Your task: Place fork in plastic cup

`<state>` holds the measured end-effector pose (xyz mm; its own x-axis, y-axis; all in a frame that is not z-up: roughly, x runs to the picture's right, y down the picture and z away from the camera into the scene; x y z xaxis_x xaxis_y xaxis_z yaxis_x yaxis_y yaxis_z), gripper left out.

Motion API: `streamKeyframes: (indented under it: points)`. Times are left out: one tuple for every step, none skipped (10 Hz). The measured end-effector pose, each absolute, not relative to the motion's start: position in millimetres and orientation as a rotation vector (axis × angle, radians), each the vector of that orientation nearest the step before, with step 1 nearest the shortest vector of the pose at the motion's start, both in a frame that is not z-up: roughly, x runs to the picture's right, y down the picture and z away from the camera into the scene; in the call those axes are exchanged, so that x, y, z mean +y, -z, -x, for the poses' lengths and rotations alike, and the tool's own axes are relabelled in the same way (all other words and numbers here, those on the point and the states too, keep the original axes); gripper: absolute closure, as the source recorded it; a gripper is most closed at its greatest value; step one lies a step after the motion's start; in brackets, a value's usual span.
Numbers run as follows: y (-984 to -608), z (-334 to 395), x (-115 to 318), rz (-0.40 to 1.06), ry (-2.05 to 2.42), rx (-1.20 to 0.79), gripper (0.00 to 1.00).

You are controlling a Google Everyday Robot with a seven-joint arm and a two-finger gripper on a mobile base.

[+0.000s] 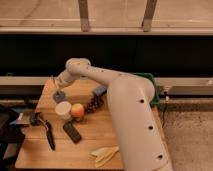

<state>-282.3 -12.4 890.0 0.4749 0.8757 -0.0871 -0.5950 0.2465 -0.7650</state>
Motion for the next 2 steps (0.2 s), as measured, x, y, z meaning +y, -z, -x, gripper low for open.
streamKeyframes:
  points:
    - [-888.2,282.7,-10.7,0.837,-1.025,-0.403,0.40]
    - [-887.0,282.2,-11.9,0.835,-1.022,-0.407,0.40]
